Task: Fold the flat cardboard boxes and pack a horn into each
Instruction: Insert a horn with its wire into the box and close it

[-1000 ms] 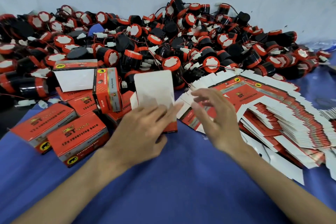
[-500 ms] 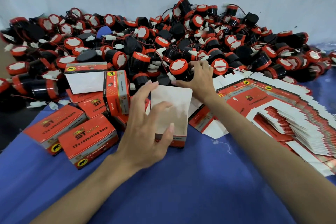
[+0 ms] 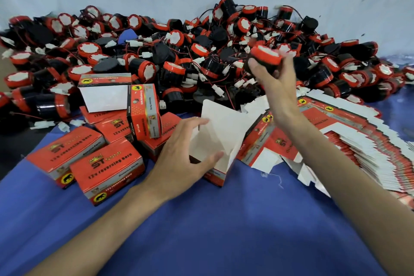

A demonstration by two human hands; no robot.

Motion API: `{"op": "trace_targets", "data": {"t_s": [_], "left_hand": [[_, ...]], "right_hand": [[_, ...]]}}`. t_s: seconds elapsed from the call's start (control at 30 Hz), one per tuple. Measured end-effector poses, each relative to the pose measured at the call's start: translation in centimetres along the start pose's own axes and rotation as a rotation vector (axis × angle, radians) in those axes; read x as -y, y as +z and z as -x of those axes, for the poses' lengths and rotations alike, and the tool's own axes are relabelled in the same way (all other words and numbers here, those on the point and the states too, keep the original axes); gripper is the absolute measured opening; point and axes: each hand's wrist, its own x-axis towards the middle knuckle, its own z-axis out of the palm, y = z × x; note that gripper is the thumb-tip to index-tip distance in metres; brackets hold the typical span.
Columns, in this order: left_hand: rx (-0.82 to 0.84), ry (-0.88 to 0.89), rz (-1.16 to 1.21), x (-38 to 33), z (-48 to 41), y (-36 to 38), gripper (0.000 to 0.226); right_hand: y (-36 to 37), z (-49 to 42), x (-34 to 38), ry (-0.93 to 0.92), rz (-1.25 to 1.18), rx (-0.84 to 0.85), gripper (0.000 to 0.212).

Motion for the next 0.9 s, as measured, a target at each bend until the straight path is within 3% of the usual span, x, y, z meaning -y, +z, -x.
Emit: {"op": "trace_targets", "data": {"t_s": [0.2,0.37,0.57,0.7,0.9], "left_hand": [[0.036,0.033,-0.027,0.1,0.2,0.3,0.067],[0.160,0.085,-0.003,0.6,0.4,0.4,0.074],[0.125,0.072,-0.030,0.7,0.2,0.9,0.074],[0.095,0.057,-0.043,0.8,0.3,1.0,0.074],[0.034,0.079,-0.020,1.0,-0.2,0.9,0.074]], "right_hand": [[-2.7,3.8,2.3,-0.336,0.406,0.100,0.062],[-2.7,5.6,1.9,-0.603,0.449,0.100,0.028],[-1.9,6.6,2.4,-0.675,0.593,0.329,0.042],[-1.9,6.7,3.7,-0.746,0.700,0.302,0.055],[-0.6,7.5,4.0,-0.931,0.731,0.268,0.053]]}}
